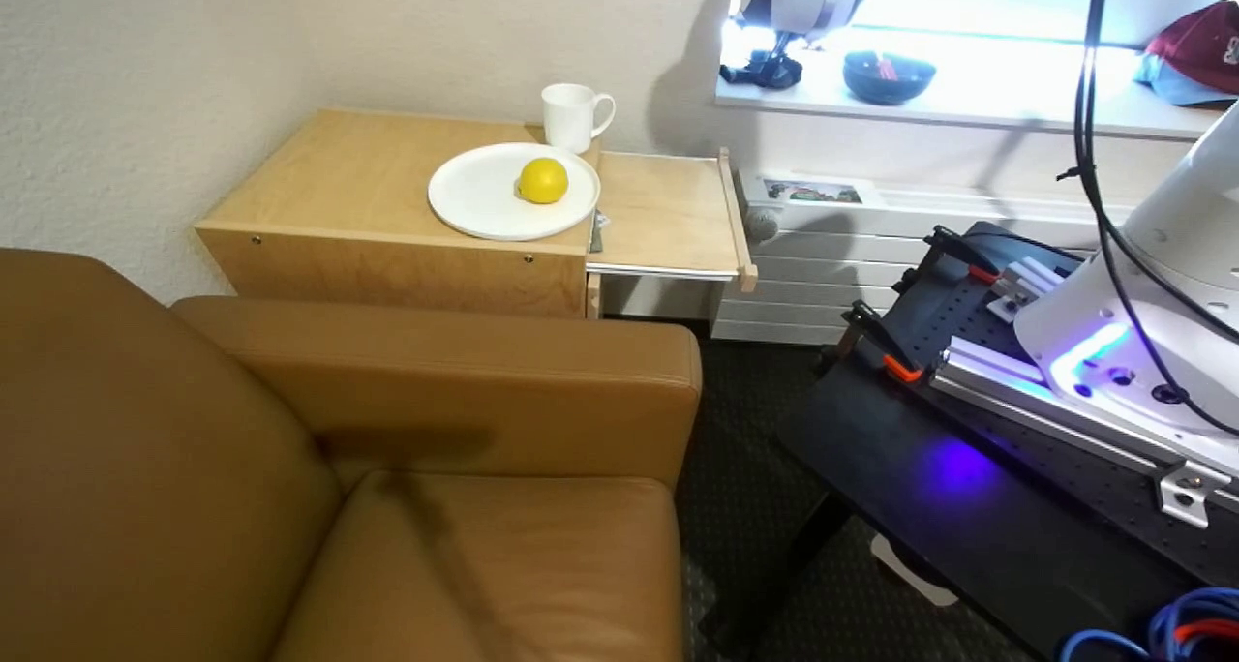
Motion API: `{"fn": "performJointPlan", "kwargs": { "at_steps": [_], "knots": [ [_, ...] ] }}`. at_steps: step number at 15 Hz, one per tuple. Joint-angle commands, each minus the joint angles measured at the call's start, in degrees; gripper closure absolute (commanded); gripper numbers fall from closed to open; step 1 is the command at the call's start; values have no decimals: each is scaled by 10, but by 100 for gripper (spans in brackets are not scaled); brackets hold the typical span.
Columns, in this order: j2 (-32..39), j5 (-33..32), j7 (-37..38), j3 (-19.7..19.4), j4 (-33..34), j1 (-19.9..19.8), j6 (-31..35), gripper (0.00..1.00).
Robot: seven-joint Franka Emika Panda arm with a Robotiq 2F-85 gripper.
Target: Open the top drawer and put the sock in it
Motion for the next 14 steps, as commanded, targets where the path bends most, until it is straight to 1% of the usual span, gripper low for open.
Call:
{"fn": "performJointPlan", "kwargs": {
  "at_steps": [1, 4, 7, 8, 10, 12, 14],
  "knots": [
    [46, -35, 52, -28, 31, 20, -16, 55],
    [46, -64, 69, -34, 33, 25, -31, 77],
    [19, -91, 40, 1, 34, -8, -82, 97],
    [4, -101, 19, 19, 33, -26, -102, 100],
    [-32, -120, -35, 46, 20, -56, -144, 100],
    [-76, -132, -106, 68, -13, -85, -168, 98],
    [-127, -134, -186, 85, -70, -109, -182, 98]
  ]
}}
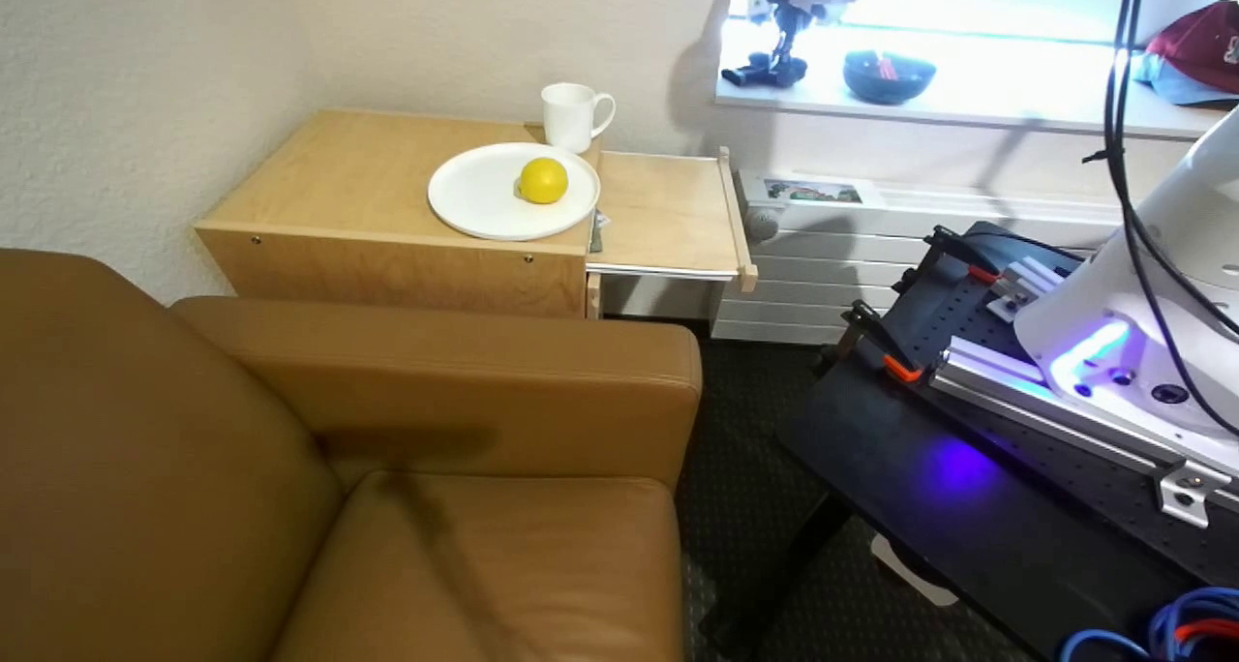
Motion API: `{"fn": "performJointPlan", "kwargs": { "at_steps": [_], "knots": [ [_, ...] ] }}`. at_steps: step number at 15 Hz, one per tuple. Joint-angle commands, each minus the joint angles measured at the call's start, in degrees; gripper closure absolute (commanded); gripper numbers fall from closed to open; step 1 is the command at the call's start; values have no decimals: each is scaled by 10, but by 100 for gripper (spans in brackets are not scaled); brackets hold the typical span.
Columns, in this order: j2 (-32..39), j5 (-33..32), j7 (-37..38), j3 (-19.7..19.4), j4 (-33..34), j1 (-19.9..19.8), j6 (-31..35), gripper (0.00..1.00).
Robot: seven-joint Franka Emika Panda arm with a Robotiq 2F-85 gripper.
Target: Open the top drawer and put the sock in it
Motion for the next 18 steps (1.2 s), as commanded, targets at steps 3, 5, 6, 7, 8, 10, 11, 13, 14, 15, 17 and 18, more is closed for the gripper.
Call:
{"fn": "performJointPlan", "kwargs": {
  "at_steps": [3, 5, 6, 7, 8, 10, 11, 13, 14, 15, 17, 18],
  "knots": [
    [-159, -18, -205, 33, -171, -57, -64, 98],
    [-209, -22, -273, 24, -230, -58, -80, 98],
    [-236, -28, -306, 16, -261, -56, -88, 98],
    [-262, -35, -337, 9, -292, -53, -93, 98],
    [-289, -43, -369, 3, -323, -51, -99, 98],
    [-342, -65, -428, -11, -389, -45, -98, 98],
    [-366, -79, -454, -18, -423, -42, -93, 98],
    [-415, -98, -511, -23, -490, -40, -72, 98],
    [-435, -103, -534, -21, -524, -36, -44, 98],
    [-462, -94, -562, -13, -559, -36, -25, 98],
    [-514, -66, -631, 1, -630, -38, 12, 98],
    [-534, -18, -686, 13, -650, -45, 12, 98]
  ]
}}
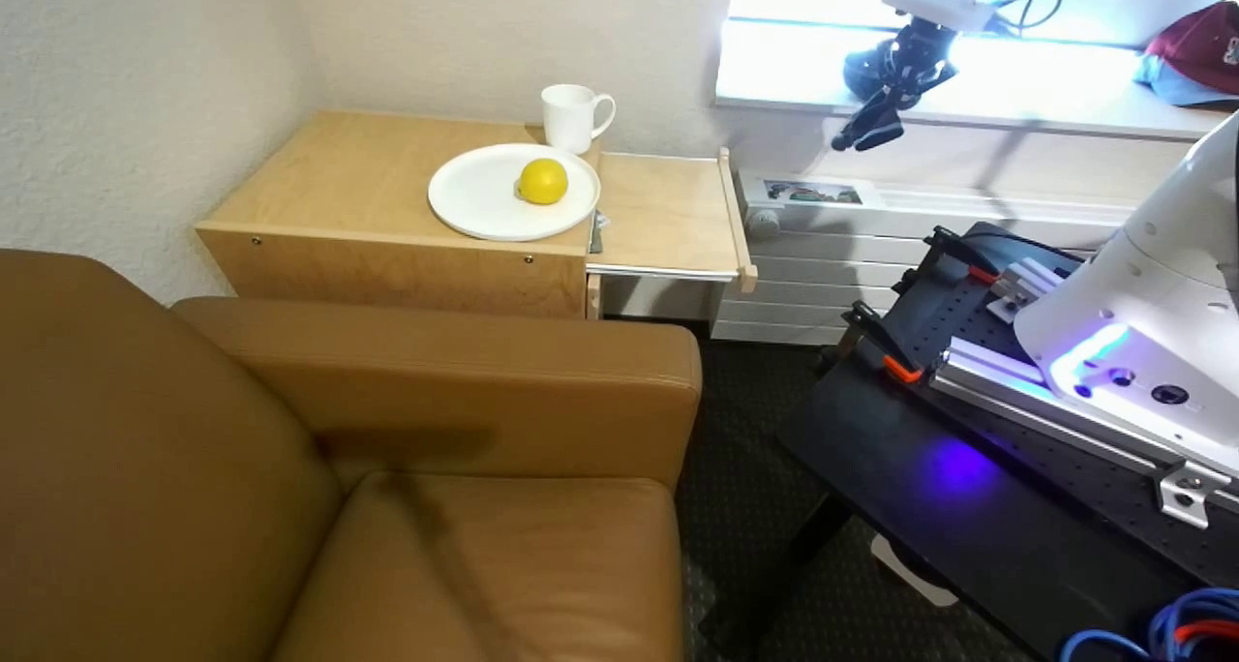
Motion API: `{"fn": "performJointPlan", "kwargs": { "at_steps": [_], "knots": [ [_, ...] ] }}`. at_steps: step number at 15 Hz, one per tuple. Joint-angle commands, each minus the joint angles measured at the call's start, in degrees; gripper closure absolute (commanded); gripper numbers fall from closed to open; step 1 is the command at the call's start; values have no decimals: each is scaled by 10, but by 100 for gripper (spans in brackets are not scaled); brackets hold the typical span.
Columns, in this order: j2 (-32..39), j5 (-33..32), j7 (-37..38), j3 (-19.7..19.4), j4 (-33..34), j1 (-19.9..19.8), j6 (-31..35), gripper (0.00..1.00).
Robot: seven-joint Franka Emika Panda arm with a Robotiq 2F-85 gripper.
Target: Open the top drawer and put the sock in it
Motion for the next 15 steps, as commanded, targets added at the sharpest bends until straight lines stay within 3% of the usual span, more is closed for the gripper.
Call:
{"fn": "performJointPlan", "kwargs": {
  "at_steps": [1, 4, 5, 6, 9, 12, 15],
  "knots": [
    [-22, 24, -36, 6, -30, 2, 14, 92],
    [-70, 55, -91, 17, -79, -2, 23, 92],
    [-75, 56, -93, 18, -82, -3, 23, 98],
    [-17, 66, -59, 47, -55, 26, 47, 98],
    [-12, 138, -59, 108, -58, 82, 96, 98],
    [29, 200, -37, 175, -17, 134, 144, 98],
    [95, 165, 18, 189, 25, 179, 170, 98]
  ]
}}
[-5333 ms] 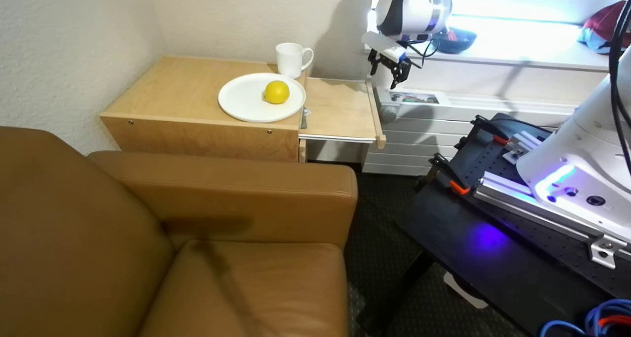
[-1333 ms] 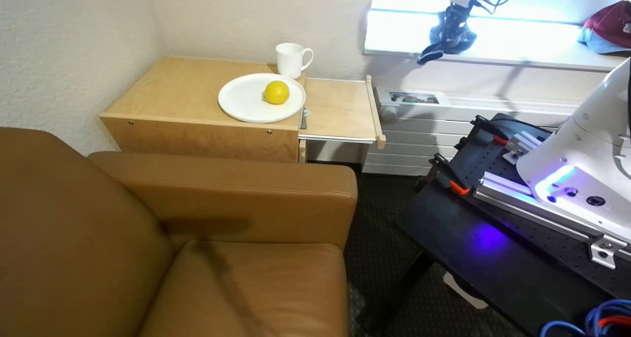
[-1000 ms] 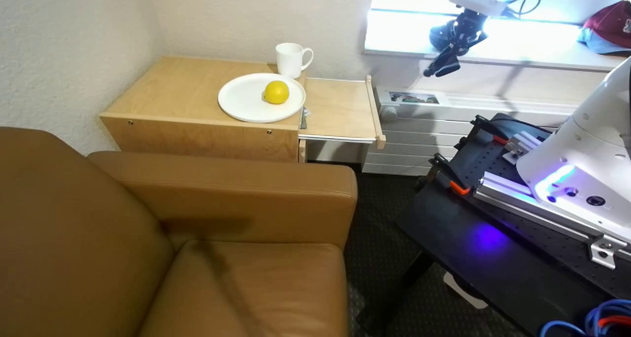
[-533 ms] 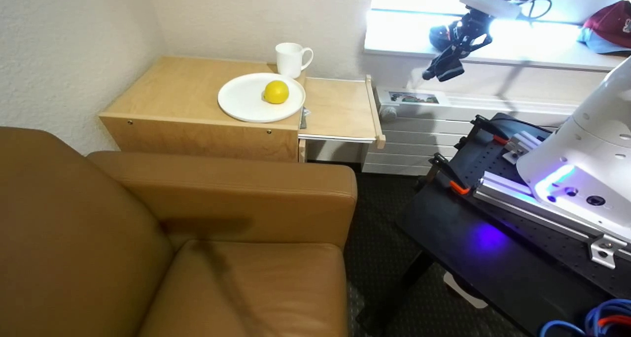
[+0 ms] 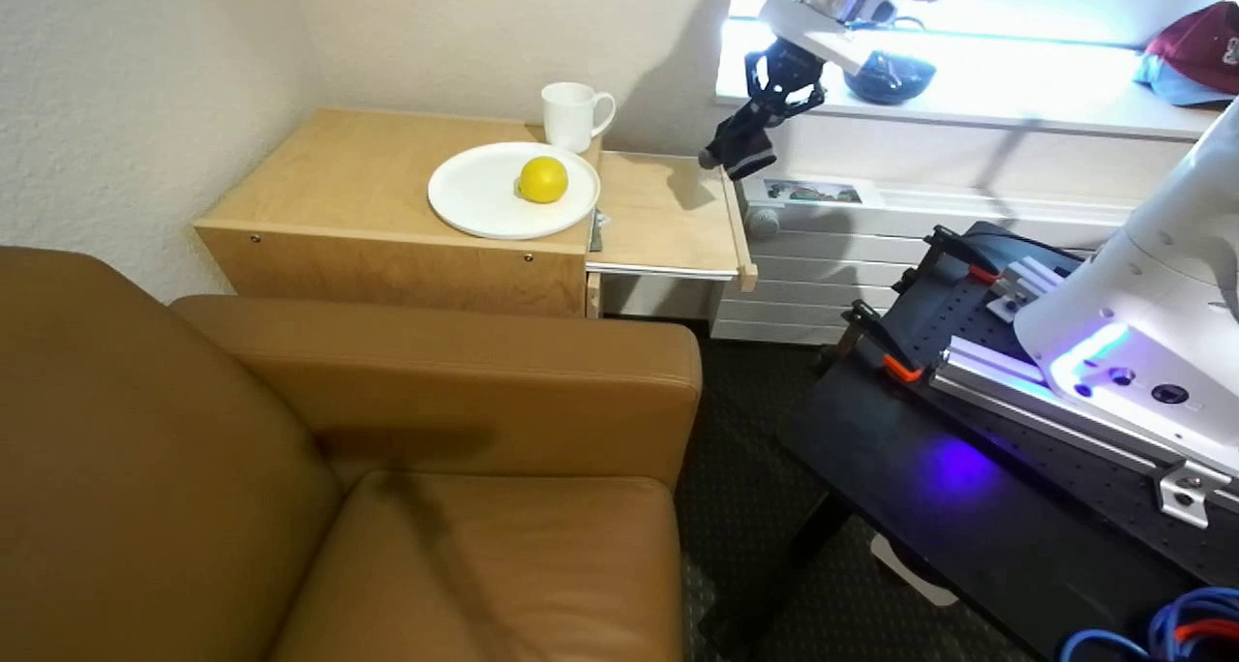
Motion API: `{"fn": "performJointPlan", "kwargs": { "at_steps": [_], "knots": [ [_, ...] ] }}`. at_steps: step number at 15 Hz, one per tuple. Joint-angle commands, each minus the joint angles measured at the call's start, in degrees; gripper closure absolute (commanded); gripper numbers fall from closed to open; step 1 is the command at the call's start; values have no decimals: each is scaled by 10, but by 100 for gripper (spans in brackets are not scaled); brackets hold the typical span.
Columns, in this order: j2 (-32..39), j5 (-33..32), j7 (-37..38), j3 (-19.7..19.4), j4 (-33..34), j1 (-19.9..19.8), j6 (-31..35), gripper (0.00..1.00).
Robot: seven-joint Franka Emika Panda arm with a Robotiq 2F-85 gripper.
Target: Open the top drawer and put the sock in it
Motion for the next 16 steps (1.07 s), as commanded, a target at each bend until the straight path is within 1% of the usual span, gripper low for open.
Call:
{"fn": "performJointPlan", "kwargs": {
  "at_steps": [1, 3, 4, 5, 7, 9, 10, 11, 12, 13, 14, 15, 16],
  "knots": [
    [96, -22, 40, 5, 56, 39, 44, 98],
    [152, -33, 66, -6, 79, 68, 79, 98],
    [185, -33, 78, -12, 94, 83, 109, 98],
    [214, -27, 89, -15, 113, 94, 129, 98],
    [252, -15, 105, -20, 138, 112, 154, 98],
    [286, -10, 115, -18, 169, 117, 150, 98],
    [297, -8, 121, -31, 180, 130, 137, 98],
    [307, -15, 118, -24, 192, 121, 124, 80],
    [311, -16, 120, -49, 194, 143, 106, 66],
    [318, -12, 132, -100, 197, 190, 80, 62],
    [317, -19, 144, -149, 194, 231, 58, 54],
    [306, -37, 142, -159, 189, 230, 41, 48],
    [298, -53, 147, -189, 185, 251, 29, 40]
  ]
}}
